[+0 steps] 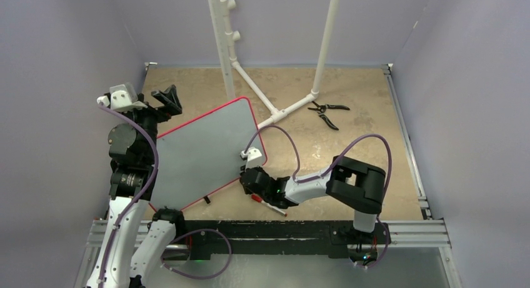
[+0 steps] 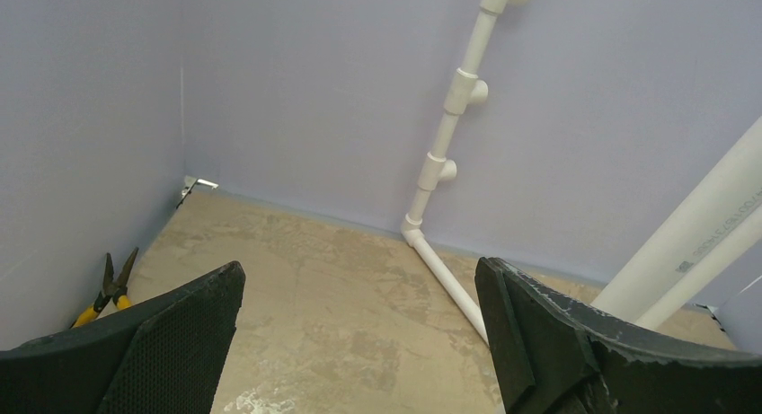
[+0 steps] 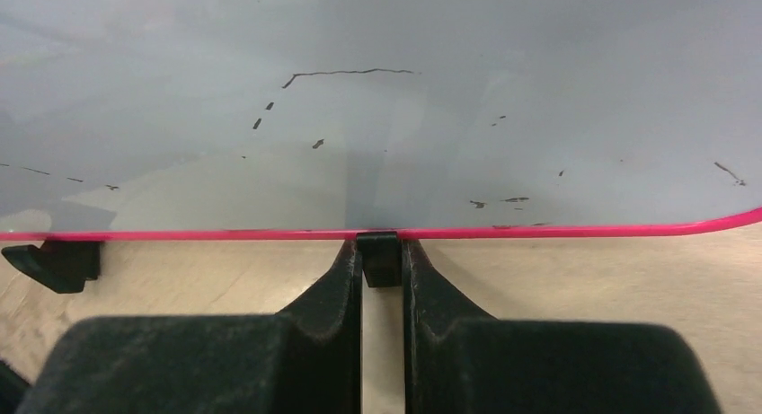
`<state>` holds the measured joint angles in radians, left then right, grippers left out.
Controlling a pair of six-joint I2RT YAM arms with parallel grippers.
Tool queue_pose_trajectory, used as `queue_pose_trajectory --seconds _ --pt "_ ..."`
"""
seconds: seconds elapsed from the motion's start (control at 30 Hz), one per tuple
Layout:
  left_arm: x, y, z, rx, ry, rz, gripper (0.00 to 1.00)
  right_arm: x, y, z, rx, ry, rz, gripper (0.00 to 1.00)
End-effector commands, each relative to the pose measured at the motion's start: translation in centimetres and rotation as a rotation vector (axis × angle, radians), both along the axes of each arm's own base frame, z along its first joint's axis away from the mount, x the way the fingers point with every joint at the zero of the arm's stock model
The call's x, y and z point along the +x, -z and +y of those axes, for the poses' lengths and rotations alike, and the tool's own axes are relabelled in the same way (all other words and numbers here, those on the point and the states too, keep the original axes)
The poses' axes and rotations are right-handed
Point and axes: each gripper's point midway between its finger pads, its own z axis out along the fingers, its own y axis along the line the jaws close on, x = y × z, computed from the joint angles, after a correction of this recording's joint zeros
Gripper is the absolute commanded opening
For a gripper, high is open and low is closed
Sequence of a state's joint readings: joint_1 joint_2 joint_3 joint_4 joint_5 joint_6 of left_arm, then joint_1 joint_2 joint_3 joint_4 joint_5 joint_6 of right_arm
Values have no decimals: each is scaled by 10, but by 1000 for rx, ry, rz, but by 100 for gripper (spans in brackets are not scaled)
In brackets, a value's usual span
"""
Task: Write a sentence on the whiteboard
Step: Move the whiteboard to the center of the board.
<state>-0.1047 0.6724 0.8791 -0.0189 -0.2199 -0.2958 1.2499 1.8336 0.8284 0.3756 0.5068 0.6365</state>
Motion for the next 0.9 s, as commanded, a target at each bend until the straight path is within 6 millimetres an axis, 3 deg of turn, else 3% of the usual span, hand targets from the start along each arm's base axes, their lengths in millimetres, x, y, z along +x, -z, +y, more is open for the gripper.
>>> queue_pose_trajectory --seconds 0.0,0.43,0.8,0.87 --pt "-7 -35 -2 -15 19 -82 99 33 32 -77 -165 255 19 0" --pt "-3 -29 -12 -8 72 -27 99 77 16 -118 -162 370 -73 0" --pt "-12 -15 -31 43 184 64 99 82 1 -127 -185 395 -124 0" --pt "-14 -11 -34 59 203 92 99 80 -5 -126 -171 378 -129 6"
